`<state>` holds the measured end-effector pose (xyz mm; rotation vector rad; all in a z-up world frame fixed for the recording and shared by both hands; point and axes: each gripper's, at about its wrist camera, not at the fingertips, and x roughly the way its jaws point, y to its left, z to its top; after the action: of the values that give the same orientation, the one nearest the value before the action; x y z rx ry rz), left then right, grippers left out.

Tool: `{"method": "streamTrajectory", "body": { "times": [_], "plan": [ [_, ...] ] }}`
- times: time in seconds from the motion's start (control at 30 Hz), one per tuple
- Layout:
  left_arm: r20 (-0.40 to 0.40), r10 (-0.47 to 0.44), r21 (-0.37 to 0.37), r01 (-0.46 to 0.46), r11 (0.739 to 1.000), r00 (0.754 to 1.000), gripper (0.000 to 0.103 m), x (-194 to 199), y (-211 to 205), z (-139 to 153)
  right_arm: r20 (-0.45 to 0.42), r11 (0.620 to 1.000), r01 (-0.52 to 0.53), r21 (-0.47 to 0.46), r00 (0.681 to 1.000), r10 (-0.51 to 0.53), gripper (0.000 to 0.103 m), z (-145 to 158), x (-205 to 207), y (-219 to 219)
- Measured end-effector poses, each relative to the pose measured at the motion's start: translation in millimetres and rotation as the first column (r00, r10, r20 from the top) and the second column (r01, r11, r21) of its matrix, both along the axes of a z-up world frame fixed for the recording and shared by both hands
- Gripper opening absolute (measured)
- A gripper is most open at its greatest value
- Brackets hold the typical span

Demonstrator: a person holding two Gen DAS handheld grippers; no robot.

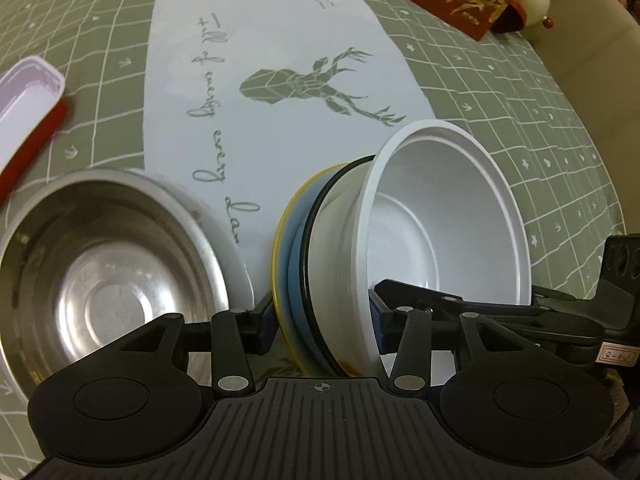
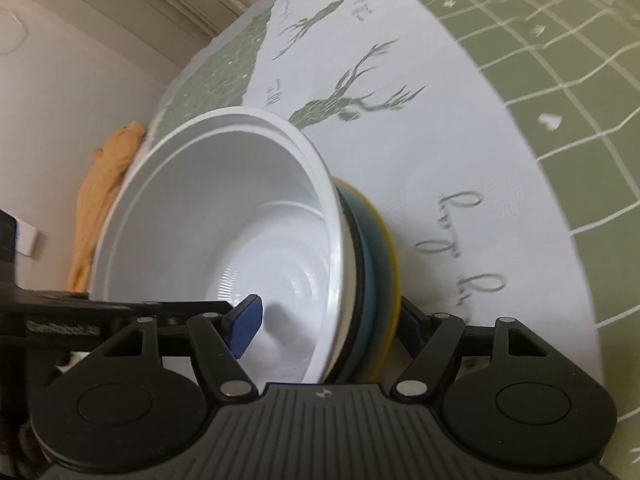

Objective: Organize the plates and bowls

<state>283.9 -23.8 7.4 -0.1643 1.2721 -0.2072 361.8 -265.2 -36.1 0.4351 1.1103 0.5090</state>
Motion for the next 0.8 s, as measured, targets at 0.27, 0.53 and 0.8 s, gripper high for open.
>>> {"method": "streamTrajectory", "body": {
  "times": [0.27,0.53,0.8],
  "plan": [
    [-0.005,-0.015,0.022,0.015,1.000,1.000,0.049,5,0,-4,-0.025,1.000,-0.016,0.008,1.000,0.016,0.066,1,1,0],
    [-0.044,-0.029,0.006,0.029,1.000,0.999,0.047,9,6,-3,-0.099,1.000,-0.031,0.000,0.995,0.031,0.063,4,2,6],
    [-0.028,-0.039,0.003,0.039,0.999,0.999,0.047,9,10,6,-0.141,1.000,-0.002,0.009,0.990,0.003,0.063,11,2,9]
  ]
}}
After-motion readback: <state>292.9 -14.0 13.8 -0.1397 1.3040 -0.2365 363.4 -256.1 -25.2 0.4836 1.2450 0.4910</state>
